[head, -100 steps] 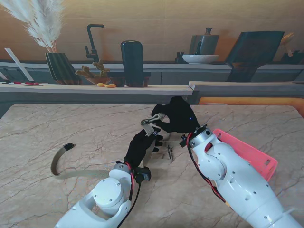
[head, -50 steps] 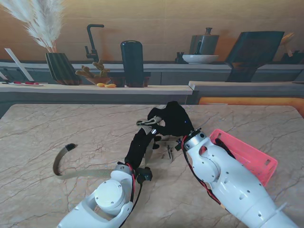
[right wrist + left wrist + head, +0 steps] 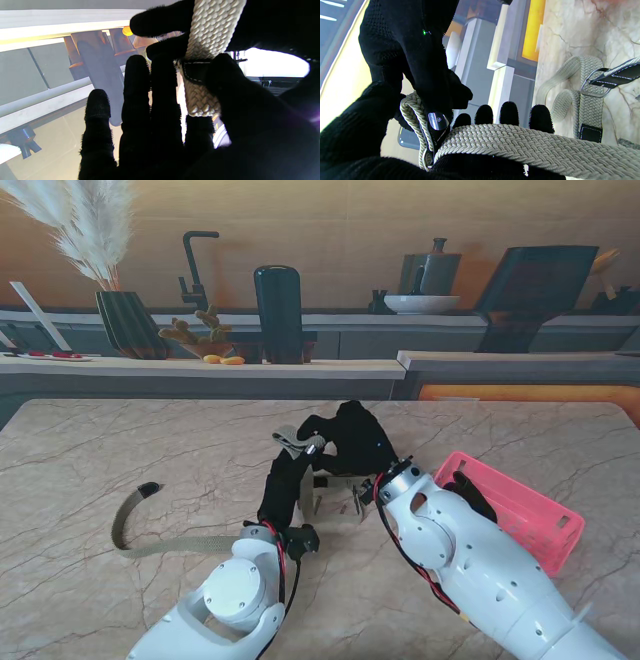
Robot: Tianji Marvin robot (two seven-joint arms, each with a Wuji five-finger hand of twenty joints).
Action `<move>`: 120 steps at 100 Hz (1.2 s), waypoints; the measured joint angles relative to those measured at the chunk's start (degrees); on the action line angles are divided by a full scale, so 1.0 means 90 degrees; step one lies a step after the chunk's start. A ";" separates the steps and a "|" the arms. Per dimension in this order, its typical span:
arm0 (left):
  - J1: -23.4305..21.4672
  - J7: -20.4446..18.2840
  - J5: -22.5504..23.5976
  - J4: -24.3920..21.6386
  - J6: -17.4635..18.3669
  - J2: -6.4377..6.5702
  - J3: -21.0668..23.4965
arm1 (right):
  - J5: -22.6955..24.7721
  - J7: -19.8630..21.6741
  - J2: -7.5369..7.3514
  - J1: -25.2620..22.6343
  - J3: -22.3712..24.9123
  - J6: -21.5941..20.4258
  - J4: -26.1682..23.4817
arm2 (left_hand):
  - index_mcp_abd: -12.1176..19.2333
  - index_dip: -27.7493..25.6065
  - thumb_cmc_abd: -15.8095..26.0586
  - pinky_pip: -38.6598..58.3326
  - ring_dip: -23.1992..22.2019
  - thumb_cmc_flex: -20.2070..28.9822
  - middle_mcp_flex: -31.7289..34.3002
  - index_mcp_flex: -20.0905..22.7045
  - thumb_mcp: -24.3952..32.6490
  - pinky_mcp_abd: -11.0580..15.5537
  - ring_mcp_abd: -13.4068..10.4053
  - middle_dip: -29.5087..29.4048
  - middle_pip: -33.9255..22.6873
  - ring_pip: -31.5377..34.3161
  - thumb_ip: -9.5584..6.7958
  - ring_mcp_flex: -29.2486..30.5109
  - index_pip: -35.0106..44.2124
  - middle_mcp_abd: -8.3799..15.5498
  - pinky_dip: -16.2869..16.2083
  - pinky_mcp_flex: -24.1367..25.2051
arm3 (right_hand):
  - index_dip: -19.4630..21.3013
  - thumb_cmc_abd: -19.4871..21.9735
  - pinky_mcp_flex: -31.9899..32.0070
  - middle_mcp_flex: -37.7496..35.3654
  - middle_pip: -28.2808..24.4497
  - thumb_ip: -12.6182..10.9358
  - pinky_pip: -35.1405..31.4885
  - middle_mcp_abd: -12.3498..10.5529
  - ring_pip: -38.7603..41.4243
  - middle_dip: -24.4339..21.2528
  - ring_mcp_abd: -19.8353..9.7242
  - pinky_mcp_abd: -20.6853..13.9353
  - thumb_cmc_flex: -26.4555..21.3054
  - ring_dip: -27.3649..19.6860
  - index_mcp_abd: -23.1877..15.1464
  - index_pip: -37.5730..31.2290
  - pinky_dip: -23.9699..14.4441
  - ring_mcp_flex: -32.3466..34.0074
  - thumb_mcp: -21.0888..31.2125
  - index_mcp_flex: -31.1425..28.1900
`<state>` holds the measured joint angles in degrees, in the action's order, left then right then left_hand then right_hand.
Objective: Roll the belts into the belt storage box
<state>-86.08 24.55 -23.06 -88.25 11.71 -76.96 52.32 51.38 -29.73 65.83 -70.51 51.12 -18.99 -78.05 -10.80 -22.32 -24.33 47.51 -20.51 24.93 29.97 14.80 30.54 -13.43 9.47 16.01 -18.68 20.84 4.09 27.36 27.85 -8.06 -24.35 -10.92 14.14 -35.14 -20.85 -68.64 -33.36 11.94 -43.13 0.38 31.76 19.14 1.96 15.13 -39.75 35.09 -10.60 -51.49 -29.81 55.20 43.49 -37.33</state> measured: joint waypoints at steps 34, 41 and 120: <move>-0.0047 0.0096 -0.0445 -0.0104 -0.0149 -0.0034 0.0099 | 0.0253 0.0463 -0.0119 0.0061 -0.0108 -0.0237 -0.0044 | -0.0225 -0.0231 0.0012 0.0496 -0.0229 0.1373 0.0776 -0.0312 0.0516 0.0091 -0.0043 0.0201 -0.0478 0.0759 0.0000 0.0961 0.0278 -0.0015 -0.0074 -0.0675 | 0.0296 -0.0735 0.0189 0.0480 0.0275 -0.0004 -0.0002 -0.0030 -0.0247 -0.0043 -0.0049 0.0000 0.0750 -0.0152 0.0037 0.0073 0.0084 -0.0410 0.0359 0.0242; -0.0070 0.0099 -0.0468 -0.0147 -0.0211 -0.0029 0.0126 | 0.0367 0.0511 -0.0159 0.0064 -0.0113 -0.0267 -0.0063 | -0.0180 -0.0309 0.0188 0.0654 -0.0318 0.1911 0.0834 -0.0244 0.0665 0.0131 -0.0045 0.0255 -0.0493 0.0962 0.0000 0.1139 0.0452 -0.0172 -0.0125 -0.0819 | 0.0797 -0.0731 0.0198 0.0556 0.0276 -0.0005 -0.0002 -0.0063 -0.0313 -0.0043 -0.0093 0.0000 0.0813 -0.0152 -0.0016 0.0151 0.0084 -0.0417 0.0359 0.0201; 0.0415 -0.0889 0.2082 0.0270 -0.0874 0.0285 -0.0053 | 0.1338 0.1618 -0.0539 -0.1459 0.1973 -0.1054 -0.1878 | 0.0713 -0.1112 0.0862 0.2125 -0.2204 0.4860 0.2027 0.1204 -0.0883 -0.0139 0.0100 0.2147 -0.0497 0.2699 0.0091 0.2263 0.1959 -0.0169 -0.0627 -0.1927 | 0.1785 -0.0294 0.0024 0.3593 0.0890 -0.0565 0.0117 0.0563 -0.0794 0.0047 -0.0075 -0.0164 0.1419 -0.0310 0.0569 0.2069 0.0027 -0.1089 0.0421 0.1574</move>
<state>-82.34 16.55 -4.32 -85.82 3.85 -74.40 51.85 63.43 -15.17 60.98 -83.64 68.87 -28.48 -94.95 -4.39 -32.33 -16.56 66.63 -40.35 68.66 48.21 25.64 22.59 -14.68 10.37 35.33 -23.15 45.13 4.91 47.73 45.49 -9.58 -30.00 -28.26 30.21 -37.79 -20.64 -36.31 -25.35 6.85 -42.08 5.45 24.61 19.56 1.28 13.65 -26.99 32.30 -5.47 -32.87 -29.57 45.40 47.28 -23.16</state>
